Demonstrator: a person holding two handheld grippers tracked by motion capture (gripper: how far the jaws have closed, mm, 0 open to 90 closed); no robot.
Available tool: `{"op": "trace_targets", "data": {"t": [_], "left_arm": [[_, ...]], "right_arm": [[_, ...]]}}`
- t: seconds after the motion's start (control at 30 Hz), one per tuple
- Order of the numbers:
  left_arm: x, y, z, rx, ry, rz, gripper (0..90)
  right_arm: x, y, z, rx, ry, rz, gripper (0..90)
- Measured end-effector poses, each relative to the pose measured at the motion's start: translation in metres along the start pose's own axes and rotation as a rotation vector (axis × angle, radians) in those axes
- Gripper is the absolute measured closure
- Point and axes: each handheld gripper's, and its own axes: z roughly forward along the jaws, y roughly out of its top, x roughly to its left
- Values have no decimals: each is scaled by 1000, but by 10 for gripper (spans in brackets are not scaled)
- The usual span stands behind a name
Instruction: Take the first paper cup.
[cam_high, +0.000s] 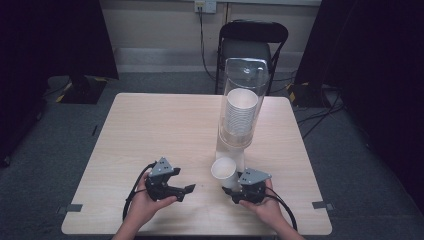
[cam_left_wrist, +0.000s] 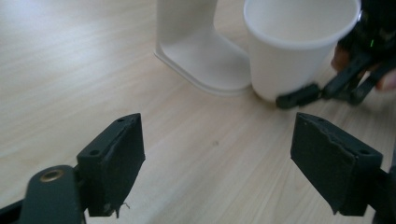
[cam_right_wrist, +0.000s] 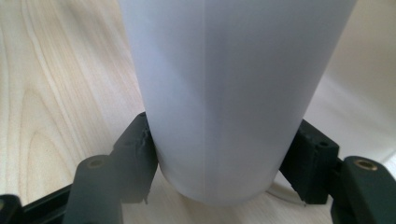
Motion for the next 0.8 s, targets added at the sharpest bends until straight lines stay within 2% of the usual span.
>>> {"op": "trace_targets", "data": {"t": [0.03, 0.1, 0.17, 0.2, 0.3, 0.43, 0.47, 0.5, 0.53, 0.6, 0.7, 0.73, 0.77, 0.8], "left_arm": [[0, 0, 0, 0, 0, 0, 156], [1, 10, -7, -34, 3, -28, 157], [1, 12, -9, -34, -2, -32, 157], [0, 15, -10, -40, -11, -38, 157], [-2, 19, -11, -38, -19, -45, 157], [-6, 20, -6, -3, -25, -60, 155], [-7, 19, -3, 0, -27, -67, 189], [-7, 19, -3, 0, -27, -67, 207], [-6, 20, -3, -6, -44, -90, 230], [-5, 20, -3, -10, -57, -96, 262], [-5, 19, -4, -7, -71, -104, 424], [-5, 18, -4, -24, -111, -112, 511], [-5, 18, -4, -24, -111, -112, 536], [-5, 18, -5, -4, -112, -140, 536]], "right_arm": [[0, 0, 0, 0, 0, 0, 348], [5, 3, 5, 1, 9, -29, 348], [7, 5, 6, 6, 10, -41, 348], [11, 8, 10, 6, 21, -63, 348], [15, 11, 12, 6, 28, -74, 348], [23, 17, 19, -5, 43, -102, 347], [27, 21, 21, -6, 49, -137, 347], [27, 21, 21, -6, 49, -137, 347], [31, 23, 23, -23, 63, -135, 347], [32, 24, 23, -25, 65, -142, 347], [37, 27, 25, -36, 76, -165, 347], [39, 28, 26, -40, 81, -169, 346], [39, 28, 26, -40, 81, -169, 346], [39, 29, 26, -39, 83, -171, 346]]}}
